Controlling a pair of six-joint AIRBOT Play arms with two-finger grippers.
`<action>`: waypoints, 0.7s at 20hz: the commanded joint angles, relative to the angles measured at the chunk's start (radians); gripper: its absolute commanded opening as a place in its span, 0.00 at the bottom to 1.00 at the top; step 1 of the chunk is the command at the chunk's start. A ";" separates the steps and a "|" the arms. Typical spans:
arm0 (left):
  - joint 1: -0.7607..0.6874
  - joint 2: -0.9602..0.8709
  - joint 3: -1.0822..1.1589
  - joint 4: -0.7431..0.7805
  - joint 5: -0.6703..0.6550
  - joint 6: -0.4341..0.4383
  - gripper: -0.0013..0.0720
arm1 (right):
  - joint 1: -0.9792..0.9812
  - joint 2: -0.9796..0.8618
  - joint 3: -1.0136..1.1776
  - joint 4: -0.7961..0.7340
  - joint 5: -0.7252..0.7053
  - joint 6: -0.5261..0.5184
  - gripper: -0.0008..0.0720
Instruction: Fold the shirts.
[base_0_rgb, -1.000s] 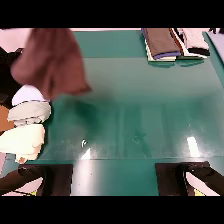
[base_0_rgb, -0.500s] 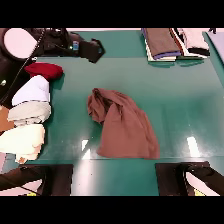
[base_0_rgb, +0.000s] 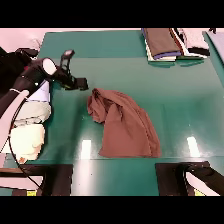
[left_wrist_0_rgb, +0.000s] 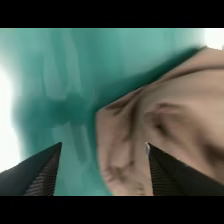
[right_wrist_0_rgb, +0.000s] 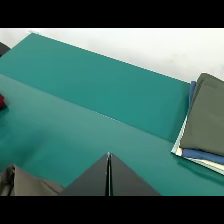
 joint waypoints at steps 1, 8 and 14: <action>0.017 -0.064 -0.069 -0.074 0.054 0.000 0.86 | 0.000 0.000 0.000 0.007 0.007 0.000 0.04; 0.008 -0.127 -0.069 -0.304 0.077 0.116 0.58 | 0.000 0.000 -0.001 0.007 0.019 0.004 0.04; 0.029 -0.091 -0.014 -0.267 0.067 0.113 0.05 | 0.000 -0.076 -0.065 -0.058 0.344 0.061 0.04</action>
